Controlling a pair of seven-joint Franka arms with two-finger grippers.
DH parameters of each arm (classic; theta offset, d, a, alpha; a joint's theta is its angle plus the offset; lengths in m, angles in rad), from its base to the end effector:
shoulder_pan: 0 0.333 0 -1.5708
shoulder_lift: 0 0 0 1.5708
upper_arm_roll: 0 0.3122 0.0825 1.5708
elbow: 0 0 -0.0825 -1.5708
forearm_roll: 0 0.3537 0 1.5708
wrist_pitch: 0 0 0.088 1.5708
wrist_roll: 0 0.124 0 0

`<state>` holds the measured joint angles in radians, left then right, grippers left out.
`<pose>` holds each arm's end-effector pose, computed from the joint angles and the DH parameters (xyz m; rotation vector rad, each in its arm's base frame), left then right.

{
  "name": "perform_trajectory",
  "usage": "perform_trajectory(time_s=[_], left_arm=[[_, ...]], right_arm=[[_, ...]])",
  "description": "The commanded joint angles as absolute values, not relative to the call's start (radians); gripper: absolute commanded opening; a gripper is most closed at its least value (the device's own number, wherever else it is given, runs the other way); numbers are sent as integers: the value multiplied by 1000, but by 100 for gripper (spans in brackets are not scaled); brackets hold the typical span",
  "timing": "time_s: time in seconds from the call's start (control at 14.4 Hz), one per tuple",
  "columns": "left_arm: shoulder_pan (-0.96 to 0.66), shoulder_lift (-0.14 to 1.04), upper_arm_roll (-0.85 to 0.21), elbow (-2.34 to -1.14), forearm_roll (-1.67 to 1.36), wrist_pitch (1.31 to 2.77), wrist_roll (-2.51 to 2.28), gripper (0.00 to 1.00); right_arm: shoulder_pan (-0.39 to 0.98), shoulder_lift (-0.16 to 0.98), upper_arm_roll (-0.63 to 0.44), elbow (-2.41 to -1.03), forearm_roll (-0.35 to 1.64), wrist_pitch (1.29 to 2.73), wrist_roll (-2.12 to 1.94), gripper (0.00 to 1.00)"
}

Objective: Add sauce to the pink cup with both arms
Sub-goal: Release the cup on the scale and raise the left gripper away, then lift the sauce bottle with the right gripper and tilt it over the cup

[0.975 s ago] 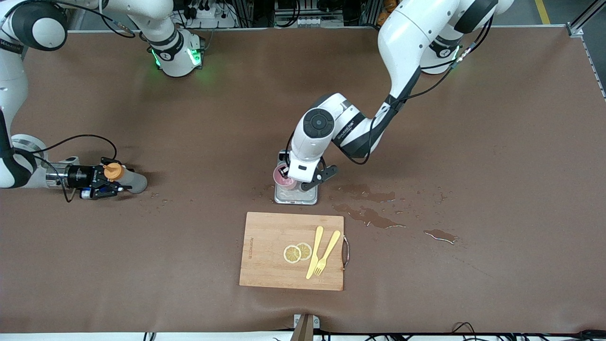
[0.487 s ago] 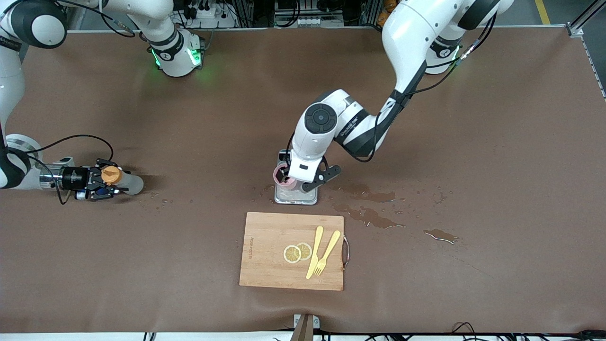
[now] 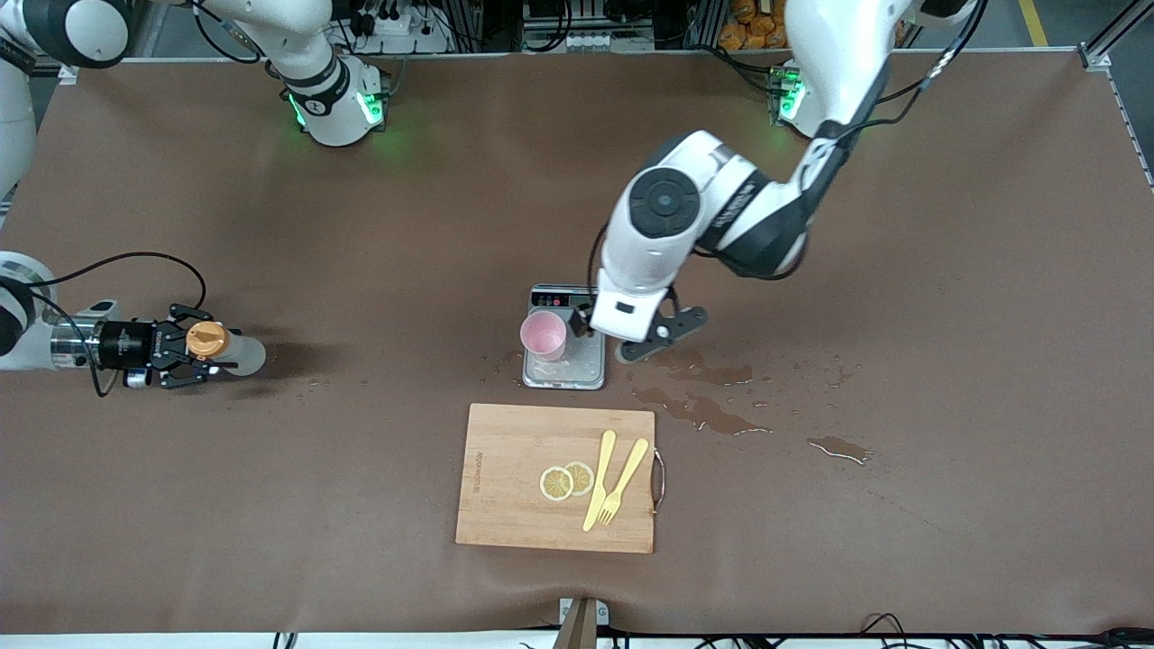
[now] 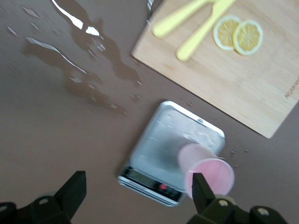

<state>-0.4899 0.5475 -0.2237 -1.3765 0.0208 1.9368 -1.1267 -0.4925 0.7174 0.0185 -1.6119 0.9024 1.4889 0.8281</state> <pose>0.5355 -0.4229 0.3958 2.9881 0.6668 -0.0928 0.5640 -0.1754 0.2197 -1.4633 1.5858 1.1283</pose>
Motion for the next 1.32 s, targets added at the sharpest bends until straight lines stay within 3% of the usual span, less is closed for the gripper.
perform_trajectory(time_s=[0.0, 0.42, 0.7, 0.97, 1.25], left_arm=[[-422, 450, -232, -1413, 34, 1826, -1005, 100], [-215, 290, -238, -1423, 6, 1658, -645, 100], [-132, 178, -227, -1492, 6, 1603, -461, 100], [-201, 28, -44, -1591, 3, 1594, -257, 100], [-206, -37, 69, -1591, 12, 1517, -63, 100]], right_arm=[[-436, 611, 9, -1678, 908, 1525, 899, 55], [-299, 470, 8, -1720, 893, 1615, 1095, 55], [-218, 381, 9, -1743, 842, 1667, 1254, 54], [-121, 307, 9, -1755, 769, 1718, 1438, 53], [-25, 272, 9, -1756, 707, 1781, 1603, 53]])
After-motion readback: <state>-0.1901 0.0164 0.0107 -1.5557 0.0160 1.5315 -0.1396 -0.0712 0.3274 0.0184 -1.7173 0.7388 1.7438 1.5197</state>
